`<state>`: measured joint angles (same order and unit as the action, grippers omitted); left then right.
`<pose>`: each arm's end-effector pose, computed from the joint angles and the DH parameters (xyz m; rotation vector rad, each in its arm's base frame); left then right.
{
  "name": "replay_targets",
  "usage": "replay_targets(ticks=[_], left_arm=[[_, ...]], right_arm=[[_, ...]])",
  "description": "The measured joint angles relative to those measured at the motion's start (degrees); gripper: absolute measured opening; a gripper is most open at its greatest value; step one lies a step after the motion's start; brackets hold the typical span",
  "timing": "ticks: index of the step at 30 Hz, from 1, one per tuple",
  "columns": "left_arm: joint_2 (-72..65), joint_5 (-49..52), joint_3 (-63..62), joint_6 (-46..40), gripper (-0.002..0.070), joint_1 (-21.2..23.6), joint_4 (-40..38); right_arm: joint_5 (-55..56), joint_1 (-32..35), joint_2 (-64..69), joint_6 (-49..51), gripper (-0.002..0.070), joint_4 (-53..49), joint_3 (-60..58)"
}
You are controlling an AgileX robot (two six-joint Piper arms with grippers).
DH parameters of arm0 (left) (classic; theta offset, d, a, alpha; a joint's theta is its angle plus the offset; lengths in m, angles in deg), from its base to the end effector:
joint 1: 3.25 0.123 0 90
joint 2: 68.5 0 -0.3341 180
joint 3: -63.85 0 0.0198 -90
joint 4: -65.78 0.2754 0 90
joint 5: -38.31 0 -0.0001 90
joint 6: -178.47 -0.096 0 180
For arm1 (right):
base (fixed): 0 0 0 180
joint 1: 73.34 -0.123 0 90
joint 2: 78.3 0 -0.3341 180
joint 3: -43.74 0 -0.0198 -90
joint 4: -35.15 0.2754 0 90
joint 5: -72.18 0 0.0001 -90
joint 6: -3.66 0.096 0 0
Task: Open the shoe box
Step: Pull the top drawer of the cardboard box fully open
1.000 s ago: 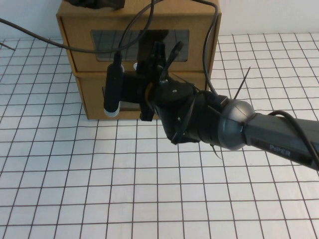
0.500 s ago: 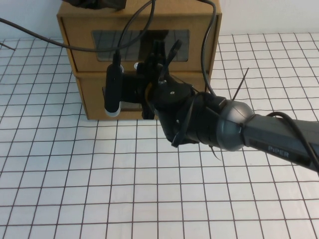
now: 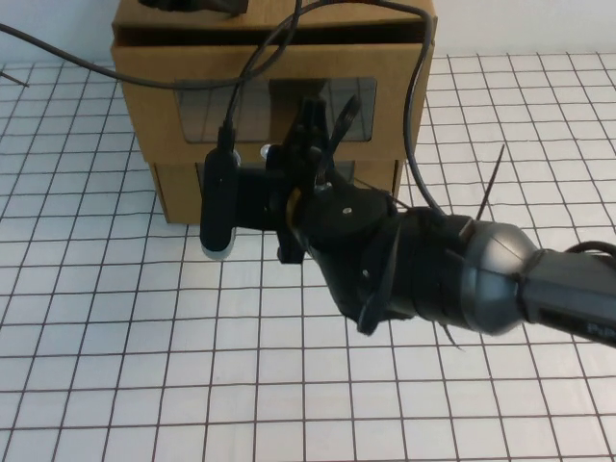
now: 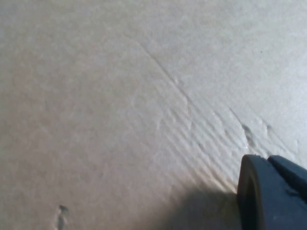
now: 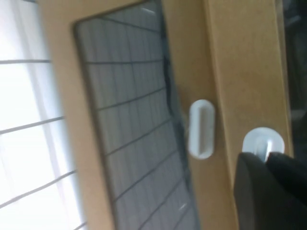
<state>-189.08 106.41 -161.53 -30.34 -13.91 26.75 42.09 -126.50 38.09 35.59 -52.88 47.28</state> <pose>0.4647 -0.1446 0.4423 0.7336 2.2040 -0.7331 0.3299 0.3599 0.2998 -1.3830 1.4034 -0.5502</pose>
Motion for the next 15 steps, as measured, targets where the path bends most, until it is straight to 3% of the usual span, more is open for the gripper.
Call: replay_targets(ticks=[15], left_arm=[[-0.7, 0.1, -0.4, 0.7, -0.0002, 0.0, -0.8]], right_arm=[[-5.9, -13.9, -14.2, 14.8, 0.0004, 0.2, -20.8]])
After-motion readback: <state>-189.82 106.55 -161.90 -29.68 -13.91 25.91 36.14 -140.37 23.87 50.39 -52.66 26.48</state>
